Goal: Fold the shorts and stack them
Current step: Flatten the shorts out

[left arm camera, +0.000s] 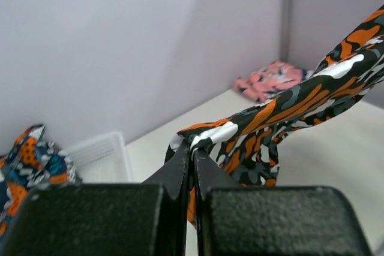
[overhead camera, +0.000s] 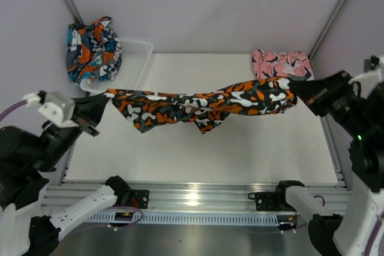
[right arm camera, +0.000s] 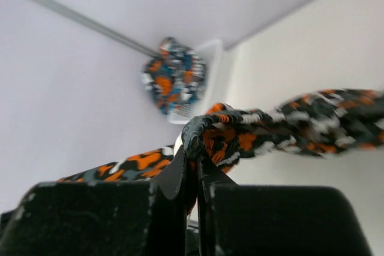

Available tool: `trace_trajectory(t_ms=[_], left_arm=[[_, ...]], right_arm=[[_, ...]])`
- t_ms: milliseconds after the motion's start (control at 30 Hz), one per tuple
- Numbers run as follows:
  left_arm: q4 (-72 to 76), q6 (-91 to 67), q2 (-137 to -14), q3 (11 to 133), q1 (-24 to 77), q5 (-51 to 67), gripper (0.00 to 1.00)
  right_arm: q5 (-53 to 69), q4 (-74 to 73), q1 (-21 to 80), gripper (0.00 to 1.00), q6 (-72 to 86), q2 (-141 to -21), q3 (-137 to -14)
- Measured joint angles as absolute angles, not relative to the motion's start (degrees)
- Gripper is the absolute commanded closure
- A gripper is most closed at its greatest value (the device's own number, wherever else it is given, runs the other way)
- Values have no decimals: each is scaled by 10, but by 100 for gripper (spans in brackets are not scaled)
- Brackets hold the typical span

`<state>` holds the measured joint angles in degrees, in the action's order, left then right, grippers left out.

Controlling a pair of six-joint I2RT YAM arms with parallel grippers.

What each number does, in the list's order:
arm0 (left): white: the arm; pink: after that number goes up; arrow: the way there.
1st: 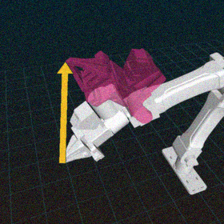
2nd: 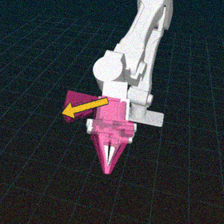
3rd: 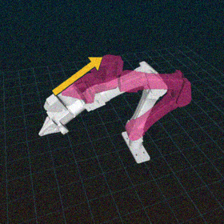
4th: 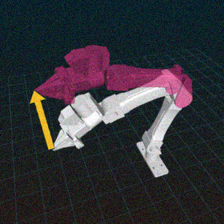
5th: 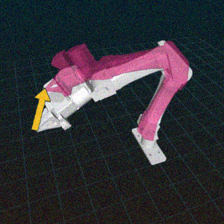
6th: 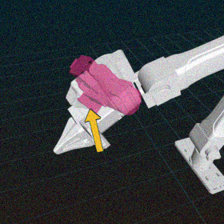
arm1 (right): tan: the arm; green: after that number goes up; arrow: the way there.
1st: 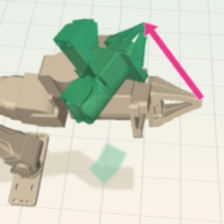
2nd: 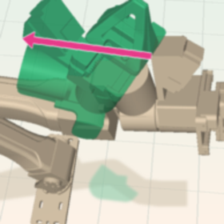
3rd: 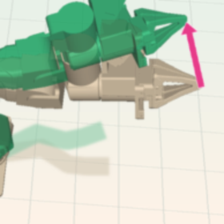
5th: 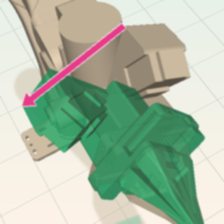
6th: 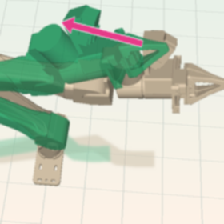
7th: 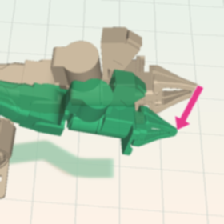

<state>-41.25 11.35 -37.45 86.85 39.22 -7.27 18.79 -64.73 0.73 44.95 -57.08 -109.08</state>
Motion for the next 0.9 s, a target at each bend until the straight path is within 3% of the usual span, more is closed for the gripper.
trace_trajectory(t_ms=[233, 433, 567, 700, 900], left_arm=[[-443, 111, -359, 952, 392, 8, 100], [-430, 117, -438, 974, 392, -15, 100], [-388, 131, -523, 948, 375, -41, 100], [-355, 127, -635, 950, 267, 13, 100], [-377, 123, -856, 1125, 164, 55, 100]], right_arm=[[233, -662, 7, 100, 494, -512, -1174], [247, -642, 7, 100, 515, -545, -1106], [253, -581, 7, 100, 526, -617, -1046], [265, -486, 7, 100, 543, -711, -1007], [305, -345, 7, 100, 586, -878, -1015]])
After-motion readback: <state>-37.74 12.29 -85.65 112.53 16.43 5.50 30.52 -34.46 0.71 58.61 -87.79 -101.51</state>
